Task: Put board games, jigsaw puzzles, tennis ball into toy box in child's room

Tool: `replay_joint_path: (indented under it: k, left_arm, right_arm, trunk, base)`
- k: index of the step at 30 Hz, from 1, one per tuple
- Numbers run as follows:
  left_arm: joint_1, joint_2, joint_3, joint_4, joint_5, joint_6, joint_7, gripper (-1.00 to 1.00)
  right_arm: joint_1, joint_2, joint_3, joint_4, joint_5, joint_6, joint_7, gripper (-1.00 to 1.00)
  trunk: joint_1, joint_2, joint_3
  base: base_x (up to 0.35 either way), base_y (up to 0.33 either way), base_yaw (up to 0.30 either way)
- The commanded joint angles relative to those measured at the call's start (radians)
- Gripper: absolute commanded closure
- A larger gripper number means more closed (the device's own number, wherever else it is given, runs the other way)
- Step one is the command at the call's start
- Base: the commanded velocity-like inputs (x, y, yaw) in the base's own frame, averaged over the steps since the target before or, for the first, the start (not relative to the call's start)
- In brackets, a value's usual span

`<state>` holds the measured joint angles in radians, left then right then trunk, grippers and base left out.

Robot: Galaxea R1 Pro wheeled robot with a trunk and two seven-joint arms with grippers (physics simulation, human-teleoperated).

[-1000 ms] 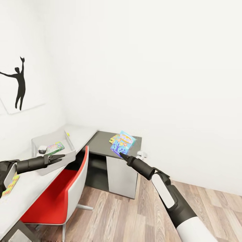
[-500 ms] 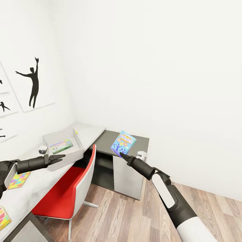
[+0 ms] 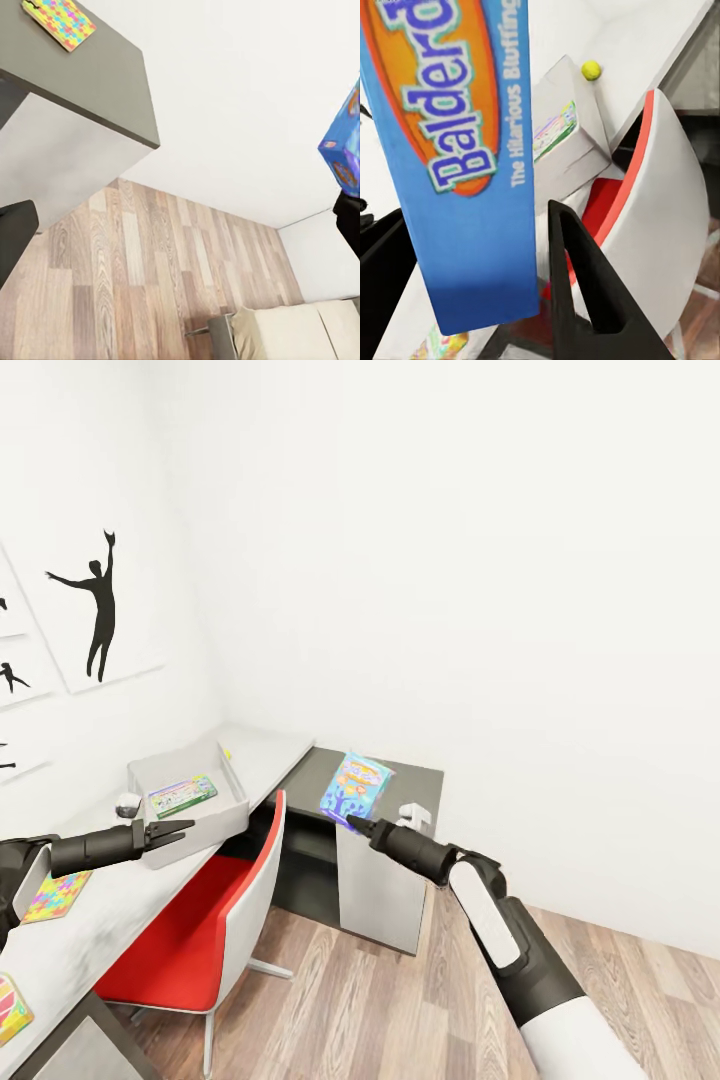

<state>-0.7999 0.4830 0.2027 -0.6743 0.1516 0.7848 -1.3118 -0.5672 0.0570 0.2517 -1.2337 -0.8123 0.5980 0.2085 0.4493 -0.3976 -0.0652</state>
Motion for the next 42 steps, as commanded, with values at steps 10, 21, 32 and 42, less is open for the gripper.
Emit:
replay_joint_path:
  k: [10,21,32,42]
  left_arm:
    - [-0.001,0.007,0.002,0.000,0.002,0.011,-0.001,-1.00]
    - [-0.001,0.009,0.001,0.000,0.002,0.013,0.001,-1.00]
    - [0.001,0.010,0.001,0.000,0.002,0.010,0.000,-1.00]
    - [0.001,0.010,0.001,0.000,0.002,0.011,-0.001,-1.00]
  right_arm:
    - [-0.405,0.090,-0.041,0.129,-0.115,0.234,-0.320,1.00]
    - [-0.443,0.099,-0.069,0.154,-0.145,0.238,-0.349,1.00]
    - [-0.442,0.115,-0.060,0.160,-0.144,0.230,-0.351,1.00]
    - [-0.442,0.117,-0.058,0.163,-0.140,0.230,-0.351,1.00]
  trunk:
    - [0.001,-0.002,-0.002]
    - [0.001,-0.002,-0.003]
    - [0.001,-0.002,-0.012]
    - [0.001,-0.002,-0.022]
  base:
    - [0.000,0.000,0.000]
    - [0.125,0.051,0.011]
    - [0.068,-0.002,0.217]
    - [0.003,0.000,0.241]
